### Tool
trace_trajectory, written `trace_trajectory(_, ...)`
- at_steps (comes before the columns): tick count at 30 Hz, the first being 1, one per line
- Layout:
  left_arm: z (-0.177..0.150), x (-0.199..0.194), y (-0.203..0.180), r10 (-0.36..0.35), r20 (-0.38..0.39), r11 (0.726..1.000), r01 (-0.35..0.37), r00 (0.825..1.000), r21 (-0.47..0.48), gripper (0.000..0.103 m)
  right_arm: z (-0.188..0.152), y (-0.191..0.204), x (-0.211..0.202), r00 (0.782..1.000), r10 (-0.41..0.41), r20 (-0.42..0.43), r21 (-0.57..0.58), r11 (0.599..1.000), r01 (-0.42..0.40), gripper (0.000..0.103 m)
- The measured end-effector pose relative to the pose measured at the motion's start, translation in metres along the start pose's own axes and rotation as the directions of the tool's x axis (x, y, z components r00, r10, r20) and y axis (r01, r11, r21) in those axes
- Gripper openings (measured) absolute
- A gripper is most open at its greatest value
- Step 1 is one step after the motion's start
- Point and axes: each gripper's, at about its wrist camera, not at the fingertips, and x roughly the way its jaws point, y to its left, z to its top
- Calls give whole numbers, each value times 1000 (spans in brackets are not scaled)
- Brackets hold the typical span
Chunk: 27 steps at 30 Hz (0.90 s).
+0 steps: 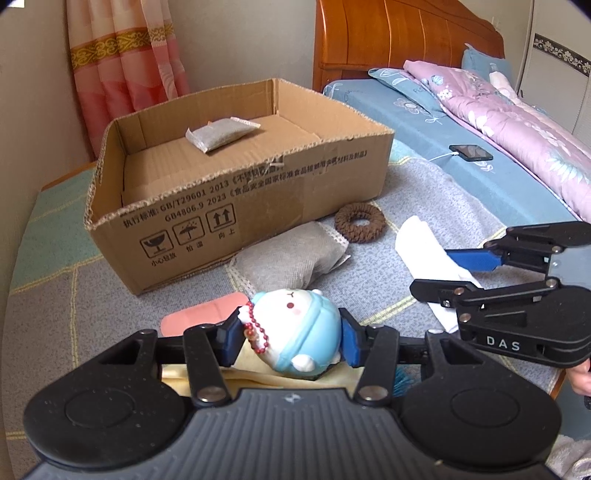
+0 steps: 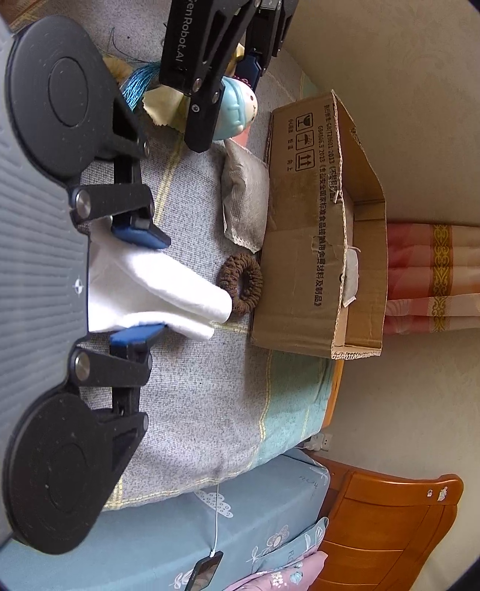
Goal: Organize soft objects
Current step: 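Raise the white cloth with the right tool while the left tool lifts the toy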
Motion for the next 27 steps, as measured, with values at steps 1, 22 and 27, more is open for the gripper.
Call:
trace_trajectory(1,1,-2,0,1,5,1000,-1,1000,1,50,0,0,-1,1000,1,0,0,1000,-1,41)
trace_trajectory(22,6,-22,-3,-2,24,1000,2,1000,2,50,2,4,-3,1000,-18,-5,-2,1000,18,33)
trace_trajectory(27,10,-35,-4,-16,40,1000,16,999,3,50,8,1,-17,999,-23,22,-24,999,24,32)
